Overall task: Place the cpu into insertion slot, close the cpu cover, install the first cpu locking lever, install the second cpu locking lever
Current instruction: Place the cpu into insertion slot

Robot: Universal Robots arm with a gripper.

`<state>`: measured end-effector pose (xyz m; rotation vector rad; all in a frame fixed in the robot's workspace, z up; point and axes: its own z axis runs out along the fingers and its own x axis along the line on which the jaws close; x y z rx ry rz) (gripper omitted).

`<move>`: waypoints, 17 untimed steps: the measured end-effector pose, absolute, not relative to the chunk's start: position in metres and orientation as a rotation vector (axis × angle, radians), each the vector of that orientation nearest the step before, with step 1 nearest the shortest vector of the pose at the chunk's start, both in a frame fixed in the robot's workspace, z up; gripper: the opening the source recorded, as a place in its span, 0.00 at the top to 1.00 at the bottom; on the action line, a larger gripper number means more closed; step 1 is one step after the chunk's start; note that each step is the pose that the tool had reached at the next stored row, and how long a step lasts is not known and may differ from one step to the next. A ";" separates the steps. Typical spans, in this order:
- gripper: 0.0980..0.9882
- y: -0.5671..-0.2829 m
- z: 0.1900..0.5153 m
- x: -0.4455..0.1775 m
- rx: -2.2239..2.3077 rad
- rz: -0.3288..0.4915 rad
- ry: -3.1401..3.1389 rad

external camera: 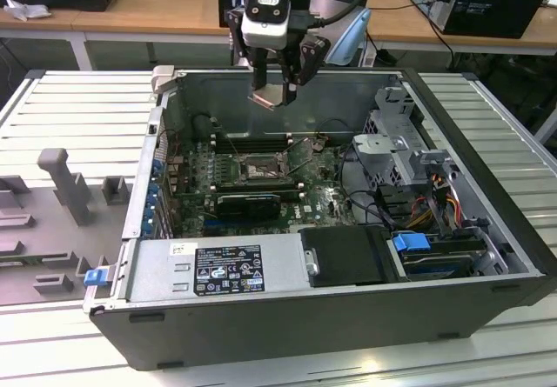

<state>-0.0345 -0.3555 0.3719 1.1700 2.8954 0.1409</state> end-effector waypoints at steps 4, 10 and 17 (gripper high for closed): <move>0.52 -0.355 0.372 -0.035 1.192 0.141 2.886; 0.52 -0.355 0.372 -0.035 1.239 0.140 2.864; 0.52 -0.355 0.372 -0.035 1.281 0.140 2.844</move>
